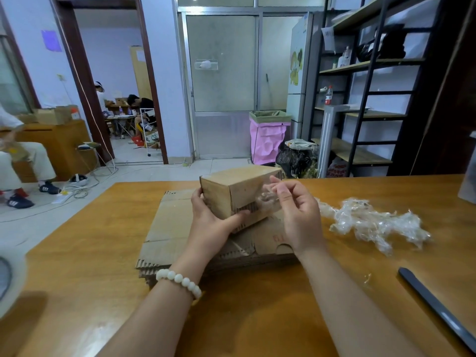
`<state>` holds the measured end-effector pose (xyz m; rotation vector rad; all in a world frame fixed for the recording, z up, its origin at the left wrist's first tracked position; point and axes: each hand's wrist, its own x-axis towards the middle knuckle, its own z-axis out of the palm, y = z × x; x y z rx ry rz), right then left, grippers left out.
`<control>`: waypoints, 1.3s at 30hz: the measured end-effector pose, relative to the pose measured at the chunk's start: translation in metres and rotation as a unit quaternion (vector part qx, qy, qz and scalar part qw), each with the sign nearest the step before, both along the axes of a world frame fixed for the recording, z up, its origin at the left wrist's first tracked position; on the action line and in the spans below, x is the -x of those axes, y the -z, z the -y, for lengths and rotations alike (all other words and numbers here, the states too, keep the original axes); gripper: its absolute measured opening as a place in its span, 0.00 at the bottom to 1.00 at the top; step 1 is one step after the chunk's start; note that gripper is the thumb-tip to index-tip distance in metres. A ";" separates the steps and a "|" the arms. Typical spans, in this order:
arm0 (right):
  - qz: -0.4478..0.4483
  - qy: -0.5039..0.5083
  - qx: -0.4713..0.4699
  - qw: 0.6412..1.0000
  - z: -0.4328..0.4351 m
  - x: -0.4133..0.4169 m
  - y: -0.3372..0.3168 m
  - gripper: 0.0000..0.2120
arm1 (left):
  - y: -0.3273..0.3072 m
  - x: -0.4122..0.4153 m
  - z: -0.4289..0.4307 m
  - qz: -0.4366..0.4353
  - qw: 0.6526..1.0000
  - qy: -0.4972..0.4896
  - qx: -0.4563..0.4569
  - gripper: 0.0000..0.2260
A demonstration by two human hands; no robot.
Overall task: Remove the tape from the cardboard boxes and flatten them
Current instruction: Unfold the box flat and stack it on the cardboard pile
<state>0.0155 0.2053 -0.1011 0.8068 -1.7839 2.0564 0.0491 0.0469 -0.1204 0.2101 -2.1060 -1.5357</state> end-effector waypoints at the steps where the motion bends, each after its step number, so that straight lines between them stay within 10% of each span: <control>1: -0.010 0.014 -0.008 1.000 0.001 -0.001 0.000 0.07 | 0.001 0.000 0.000 0.000 1.000 -0.002 0.003 0.47; 16: 0.055 0.031 -0.214 0.975 0.005 0.001 0.010 0.27 | 0.000 -0.006 -0.006 0.000 0.999 -0.019 0.032 0.58; 24: 0.054 0.028 -0.197 0.978 0.006 0.006 0.009 0.12 | 0.001 -0.005 -0.007 -0.012 0.999 -0.031 0.038 0.56; 39: -0.048 0.134 -0.165 0.976 0.007 0.003 0.013 0.14 | 0.003 -0.002 -0.004 0.003 0.998 -0.019 0.052 0.46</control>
